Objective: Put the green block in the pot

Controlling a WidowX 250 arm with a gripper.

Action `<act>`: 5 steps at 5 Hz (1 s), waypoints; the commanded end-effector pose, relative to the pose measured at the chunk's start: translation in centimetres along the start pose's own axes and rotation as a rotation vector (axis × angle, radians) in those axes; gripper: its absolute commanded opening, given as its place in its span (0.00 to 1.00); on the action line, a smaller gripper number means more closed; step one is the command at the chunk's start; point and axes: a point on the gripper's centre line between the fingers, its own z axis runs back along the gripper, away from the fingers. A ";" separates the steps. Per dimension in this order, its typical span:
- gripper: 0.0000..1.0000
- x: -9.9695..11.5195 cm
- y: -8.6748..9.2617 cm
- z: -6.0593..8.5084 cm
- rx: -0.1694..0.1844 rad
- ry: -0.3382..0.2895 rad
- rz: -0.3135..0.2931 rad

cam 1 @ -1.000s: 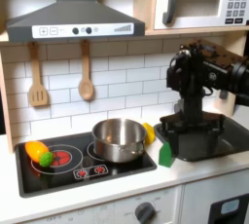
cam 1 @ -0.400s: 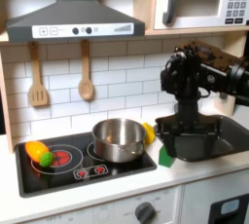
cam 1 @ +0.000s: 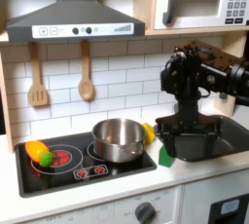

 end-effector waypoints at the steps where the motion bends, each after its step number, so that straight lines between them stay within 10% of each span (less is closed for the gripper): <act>1: 1.00 0.0 0.0 0.0 0.000 0.000 0.000; 5: 1.00 0.9 -0.6 -1.1 0.031 -0.034 -0.029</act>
